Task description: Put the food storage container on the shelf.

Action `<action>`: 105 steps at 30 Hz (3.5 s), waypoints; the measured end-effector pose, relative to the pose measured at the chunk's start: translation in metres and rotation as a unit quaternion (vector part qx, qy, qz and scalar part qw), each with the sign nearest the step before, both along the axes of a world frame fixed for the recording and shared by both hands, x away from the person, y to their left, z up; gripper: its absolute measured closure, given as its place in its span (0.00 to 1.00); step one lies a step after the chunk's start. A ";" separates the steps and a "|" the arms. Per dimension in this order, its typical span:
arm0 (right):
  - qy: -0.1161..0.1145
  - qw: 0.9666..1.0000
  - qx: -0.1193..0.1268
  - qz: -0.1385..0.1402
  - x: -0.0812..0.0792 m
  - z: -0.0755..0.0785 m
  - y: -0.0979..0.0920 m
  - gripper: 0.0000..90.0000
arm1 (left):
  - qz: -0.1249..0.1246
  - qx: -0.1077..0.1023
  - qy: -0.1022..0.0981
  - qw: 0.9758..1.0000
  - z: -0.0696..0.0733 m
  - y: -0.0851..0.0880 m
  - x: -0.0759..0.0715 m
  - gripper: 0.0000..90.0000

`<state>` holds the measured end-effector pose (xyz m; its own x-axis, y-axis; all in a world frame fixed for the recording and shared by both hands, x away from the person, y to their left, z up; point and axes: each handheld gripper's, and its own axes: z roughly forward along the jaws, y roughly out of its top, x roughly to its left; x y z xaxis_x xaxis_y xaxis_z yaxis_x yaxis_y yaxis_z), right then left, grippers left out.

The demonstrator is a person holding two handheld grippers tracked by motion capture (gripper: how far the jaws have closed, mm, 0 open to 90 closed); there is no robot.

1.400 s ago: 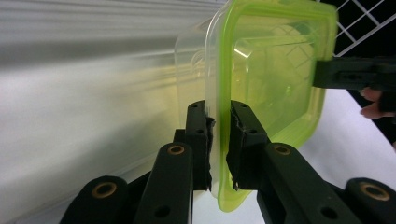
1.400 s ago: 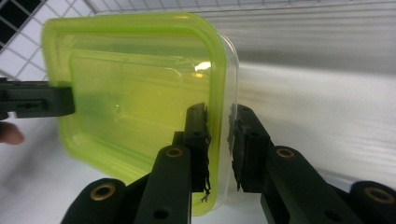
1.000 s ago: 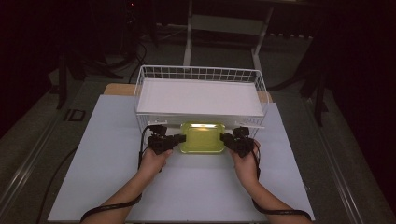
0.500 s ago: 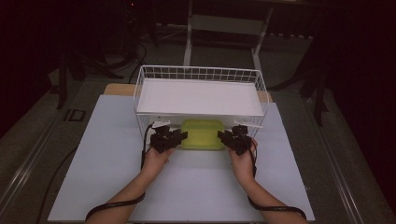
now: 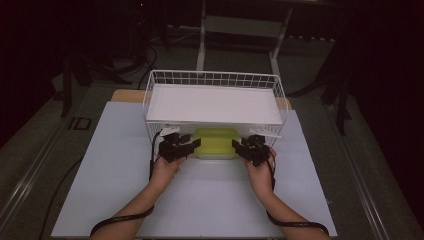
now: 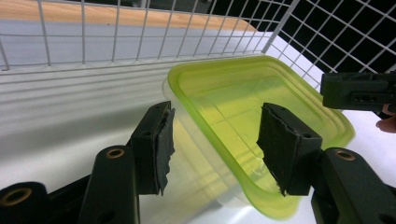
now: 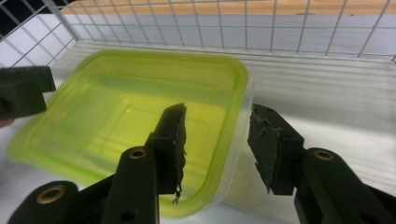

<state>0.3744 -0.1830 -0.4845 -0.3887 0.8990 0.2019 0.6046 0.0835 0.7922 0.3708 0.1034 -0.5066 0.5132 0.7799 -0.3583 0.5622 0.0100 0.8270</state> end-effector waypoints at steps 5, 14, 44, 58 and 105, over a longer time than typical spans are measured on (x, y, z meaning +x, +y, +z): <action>-0.010 1.000 -0.005 0.014 -0.017 0.006 -0.002 0.61 | -0.011 0.010 0.004 1.000 0.010 0.009 -0.016 0.49; -0.011 0.999 -0.003 0.050 -0.041 0.016 0.006 0.69 | -0.023 0.018 -0.005 1.000 0.028 0.021 -0.040 0.42; 0.030 0.993 -0.033 0.107 -0.042 -0.021 0.047 1.00 | -0.033 0.024 -0.063 0.997 0.004 0.037 -0.089 0.00; 0.026 0.996 -0.035 0.081 -0.016 -0.031 0.055 1.00 | -0.044 0.020 -0.062 0.997 0.003 0.036 -0.090 0.00; 0.010 0.997 -0.037 0.073 0.014 -0.029 0.074 0.94 | -0.056 0.021 -0.067 0.996 0.001 0.034 -0.093 0.00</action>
